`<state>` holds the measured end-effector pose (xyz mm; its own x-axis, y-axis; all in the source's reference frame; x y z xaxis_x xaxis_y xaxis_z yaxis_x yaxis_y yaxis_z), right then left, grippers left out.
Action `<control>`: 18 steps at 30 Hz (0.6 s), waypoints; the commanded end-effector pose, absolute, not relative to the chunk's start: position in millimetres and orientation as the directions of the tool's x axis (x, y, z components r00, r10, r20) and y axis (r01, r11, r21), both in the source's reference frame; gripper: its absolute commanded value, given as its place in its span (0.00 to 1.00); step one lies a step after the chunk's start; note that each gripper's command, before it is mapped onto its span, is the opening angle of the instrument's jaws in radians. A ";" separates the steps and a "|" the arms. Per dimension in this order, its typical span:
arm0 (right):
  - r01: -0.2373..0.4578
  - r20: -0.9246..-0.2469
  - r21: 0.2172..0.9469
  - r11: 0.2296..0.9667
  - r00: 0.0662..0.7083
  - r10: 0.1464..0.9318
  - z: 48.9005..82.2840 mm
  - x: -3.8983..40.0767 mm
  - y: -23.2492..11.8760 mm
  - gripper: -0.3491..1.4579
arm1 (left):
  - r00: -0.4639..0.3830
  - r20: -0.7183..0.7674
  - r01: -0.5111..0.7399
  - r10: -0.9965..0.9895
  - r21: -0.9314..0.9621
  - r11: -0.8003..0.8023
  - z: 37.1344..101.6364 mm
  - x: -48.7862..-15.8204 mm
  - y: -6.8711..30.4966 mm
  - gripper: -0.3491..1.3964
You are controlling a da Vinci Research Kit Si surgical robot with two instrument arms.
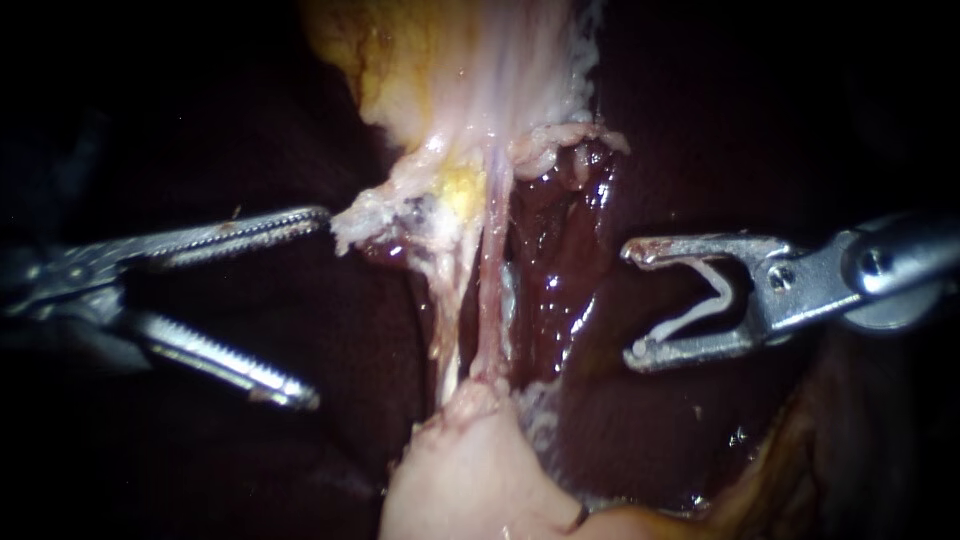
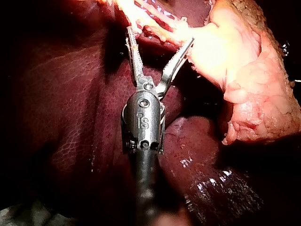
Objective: Grabbing gallbladder
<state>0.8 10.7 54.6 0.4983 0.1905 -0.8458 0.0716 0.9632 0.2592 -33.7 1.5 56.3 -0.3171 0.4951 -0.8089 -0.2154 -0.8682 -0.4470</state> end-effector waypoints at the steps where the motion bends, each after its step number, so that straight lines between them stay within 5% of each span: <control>1: 0.072 -0.846 0.259 0.963 0.498 0.190 54.6 0.8 10.7 0.46 | -0.318 -0.808 -0.220 0.495 -0.445 -0.868 56.5 -33.7 1.6 0.79; 8: 0.072 -0.846 0.259 0.963 0.498 0.190 54.6 0.8 10.7 0.46 | -0.313 -0.792 -0.283 0.525 -0.450 -0.847 57.2 -33.7 3.1 0.77; 18: 0.071 -0.846 0.259 0.963 0.499 0.191 54.6 0.9 10.7 0.46 | -0.227 -0.684 -0.455 0.694 -0.555 -0.696 58.6 -35.5 5.0 0.48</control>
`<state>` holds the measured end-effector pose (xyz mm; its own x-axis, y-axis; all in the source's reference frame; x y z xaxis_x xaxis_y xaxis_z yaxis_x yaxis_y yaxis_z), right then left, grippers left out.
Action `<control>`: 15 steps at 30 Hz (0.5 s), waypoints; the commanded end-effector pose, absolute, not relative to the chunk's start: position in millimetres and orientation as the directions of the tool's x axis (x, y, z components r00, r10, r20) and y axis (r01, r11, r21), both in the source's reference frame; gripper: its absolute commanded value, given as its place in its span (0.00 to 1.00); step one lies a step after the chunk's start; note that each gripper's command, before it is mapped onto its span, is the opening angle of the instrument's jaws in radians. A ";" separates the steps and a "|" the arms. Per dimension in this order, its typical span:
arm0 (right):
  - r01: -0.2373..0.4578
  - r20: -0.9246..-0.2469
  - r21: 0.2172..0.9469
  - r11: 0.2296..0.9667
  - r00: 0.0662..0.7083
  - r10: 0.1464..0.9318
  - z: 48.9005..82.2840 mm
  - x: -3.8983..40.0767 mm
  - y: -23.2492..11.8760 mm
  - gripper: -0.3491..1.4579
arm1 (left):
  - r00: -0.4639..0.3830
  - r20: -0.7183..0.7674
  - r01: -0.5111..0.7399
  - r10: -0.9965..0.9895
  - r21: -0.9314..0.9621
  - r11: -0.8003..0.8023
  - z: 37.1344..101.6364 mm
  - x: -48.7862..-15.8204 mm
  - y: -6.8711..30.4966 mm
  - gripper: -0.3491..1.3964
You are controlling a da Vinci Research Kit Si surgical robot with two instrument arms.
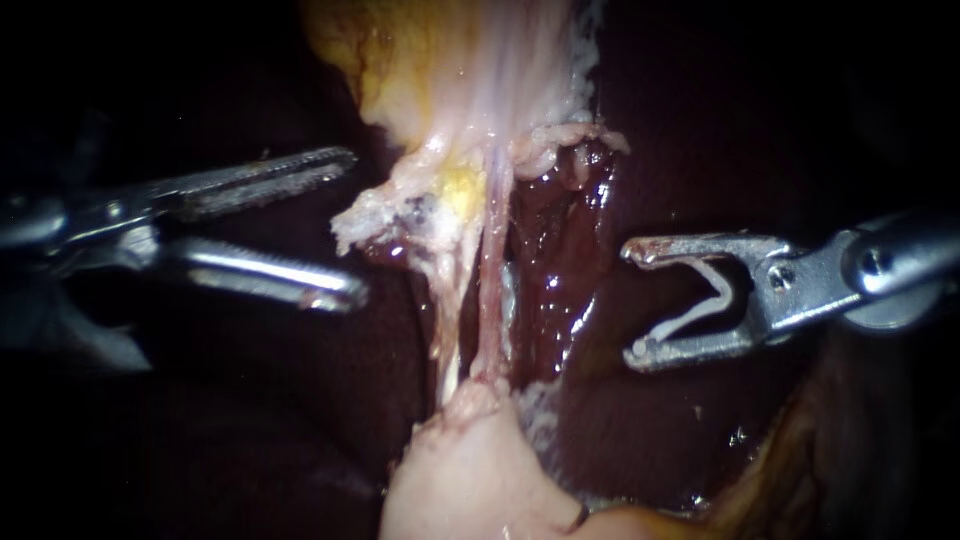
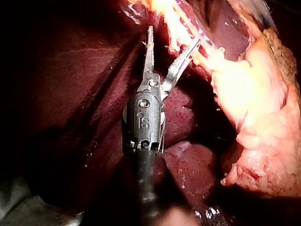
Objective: Grabbing gallbladder
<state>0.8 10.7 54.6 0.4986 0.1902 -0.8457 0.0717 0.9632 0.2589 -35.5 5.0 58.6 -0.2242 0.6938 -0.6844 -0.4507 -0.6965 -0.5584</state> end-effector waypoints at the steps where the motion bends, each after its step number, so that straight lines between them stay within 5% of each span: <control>1: 0.071 -0.846 0.259 0.963 0.499 0.191 54.6 0.9 10.7 0.46 | -0.214 -0.670 -0.471 0.711 -0.567 -0.676 58.7 -35.9 5.1 0.45; 11: 0.071 -0.846 0.259 0.963 0.499 0.191 54.6 0.9 10.7 0.46 | -0.156 -0.587 -0.529 0.794 -0.630 -0.569 59.1 -36.7 4.9 0.33; 15: 0.071 -0.846 0.259 0.963 0.499 0.191 54.6 0.9 10.7 0.46 | -0.162 -0.556 -0.546 0.815 -0.638 -0.543 59.0 -36.4 4.7 0.04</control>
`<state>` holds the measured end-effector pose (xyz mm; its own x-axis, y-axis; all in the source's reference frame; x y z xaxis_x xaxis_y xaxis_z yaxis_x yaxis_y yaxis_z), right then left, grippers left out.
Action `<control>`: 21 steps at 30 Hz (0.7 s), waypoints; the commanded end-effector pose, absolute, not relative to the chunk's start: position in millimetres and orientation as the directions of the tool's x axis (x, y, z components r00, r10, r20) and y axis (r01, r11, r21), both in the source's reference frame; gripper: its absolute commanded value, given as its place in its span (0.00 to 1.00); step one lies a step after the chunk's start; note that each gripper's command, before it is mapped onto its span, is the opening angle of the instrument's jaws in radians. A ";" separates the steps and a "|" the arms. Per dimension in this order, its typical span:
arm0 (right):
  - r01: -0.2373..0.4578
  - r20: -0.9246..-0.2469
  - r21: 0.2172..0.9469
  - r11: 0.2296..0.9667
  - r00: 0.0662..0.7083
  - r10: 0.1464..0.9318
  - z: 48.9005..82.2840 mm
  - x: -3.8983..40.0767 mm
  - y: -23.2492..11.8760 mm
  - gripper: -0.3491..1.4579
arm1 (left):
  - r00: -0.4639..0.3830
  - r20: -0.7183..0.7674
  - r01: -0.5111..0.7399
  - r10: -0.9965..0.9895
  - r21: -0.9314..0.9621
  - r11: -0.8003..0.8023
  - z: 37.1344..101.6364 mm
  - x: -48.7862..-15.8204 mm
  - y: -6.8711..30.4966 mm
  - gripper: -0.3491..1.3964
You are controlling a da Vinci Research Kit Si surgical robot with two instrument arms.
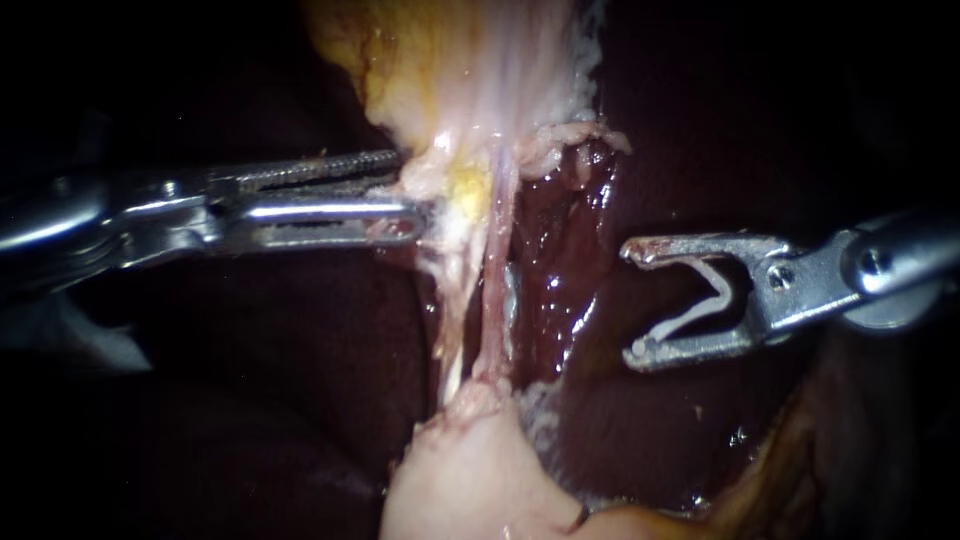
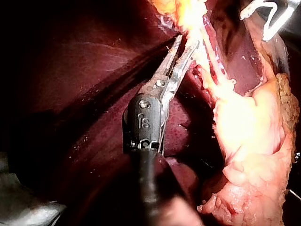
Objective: Grabbing gallbladder
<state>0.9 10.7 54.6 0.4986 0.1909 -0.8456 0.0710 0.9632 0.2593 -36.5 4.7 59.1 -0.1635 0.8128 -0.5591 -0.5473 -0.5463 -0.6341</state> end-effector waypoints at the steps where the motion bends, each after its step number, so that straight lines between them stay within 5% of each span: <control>1: 0.071 -0.846 0.259 0.963 0.499 0.191 54.6 0.9 10.7 0.46 | -0.169 -0.552 -0.549 0.817 -0.636 -0.543 58.9 -36.3 4.7 0.00; 21: 0.071 -0.846 0.259 0.963 0.499 0.191 54.6 0.9 10.7 0.46 | -0.179 -0.466 -0.560 0.866 -0.676 -0.479 51.2 -32.3 7.2 0.00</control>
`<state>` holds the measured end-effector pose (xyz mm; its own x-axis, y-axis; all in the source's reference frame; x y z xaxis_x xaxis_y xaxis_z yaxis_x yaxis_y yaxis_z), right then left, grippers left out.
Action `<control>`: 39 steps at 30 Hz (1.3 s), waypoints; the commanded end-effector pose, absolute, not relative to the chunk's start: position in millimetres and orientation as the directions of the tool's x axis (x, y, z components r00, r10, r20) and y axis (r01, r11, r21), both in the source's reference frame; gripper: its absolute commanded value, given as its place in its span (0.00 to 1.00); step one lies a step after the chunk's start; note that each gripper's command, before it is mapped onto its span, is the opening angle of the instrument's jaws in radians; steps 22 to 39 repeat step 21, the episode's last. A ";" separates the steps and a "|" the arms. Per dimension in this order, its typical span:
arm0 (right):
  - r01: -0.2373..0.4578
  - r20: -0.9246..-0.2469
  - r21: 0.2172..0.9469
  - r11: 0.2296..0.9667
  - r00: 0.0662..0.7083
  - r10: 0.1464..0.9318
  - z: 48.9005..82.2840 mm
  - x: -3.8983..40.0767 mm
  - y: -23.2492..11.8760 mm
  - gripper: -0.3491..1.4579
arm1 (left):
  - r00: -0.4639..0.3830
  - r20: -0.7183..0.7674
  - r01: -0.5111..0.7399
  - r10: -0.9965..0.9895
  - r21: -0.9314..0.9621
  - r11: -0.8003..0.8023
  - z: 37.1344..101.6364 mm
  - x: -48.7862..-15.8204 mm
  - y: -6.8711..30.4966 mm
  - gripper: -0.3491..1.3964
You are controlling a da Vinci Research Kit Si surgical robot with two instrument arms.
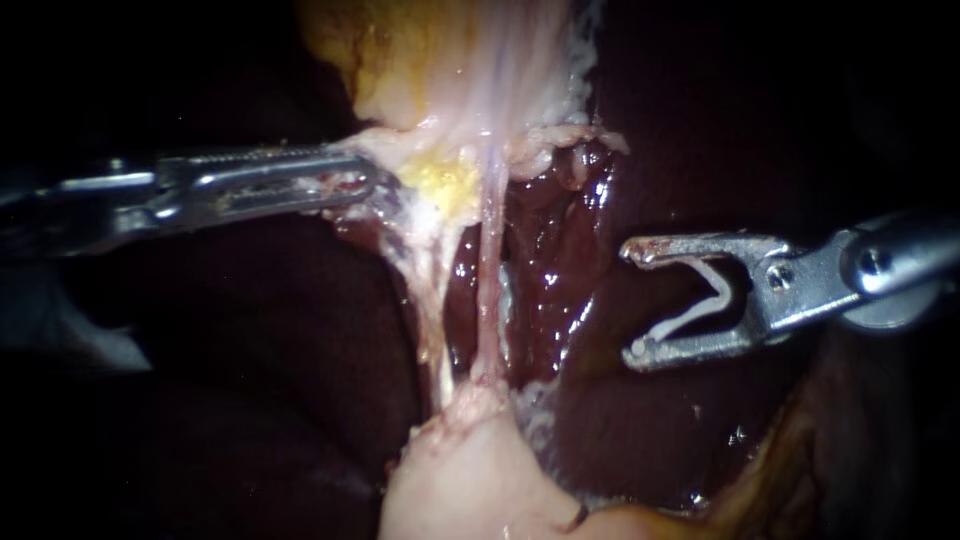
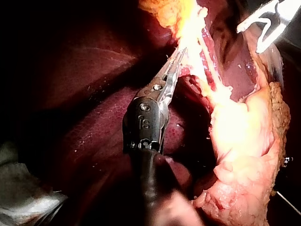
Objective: Grabbing gallbladder
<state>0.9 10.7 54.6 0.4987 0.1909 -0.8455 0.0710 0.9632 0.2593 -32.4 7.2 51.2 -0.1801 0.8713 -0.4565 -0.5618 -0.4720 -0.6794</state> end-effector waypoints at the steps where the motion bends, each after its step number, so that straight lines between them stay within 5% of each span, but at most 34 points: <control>1: 0.071 -0.846 0.259 0.963 0.498 0.191 54.6 0.9 10.7 0.46 | -0.167 -0.469 -0.561 0.867 -0.678 -0.475 50.4 -31.8 7.7 0.00; 10: 0.071 -0.846 0.259 0.963 0.498 0.191 54.6 0.9 10.7 0.46 | -0.142 -0.495 -0.580 0.857 -0.660 -0.477 47.8 -28.5 10.3 0.00; 39: 0.071 -0.846 0.259 0.963 0.498 0.191 54.6 0.9 10.7 0.46 | -0.139 -0.500 -0.592 0.855 -0.650 -0.476 48.3 -28.9 9.8 0.00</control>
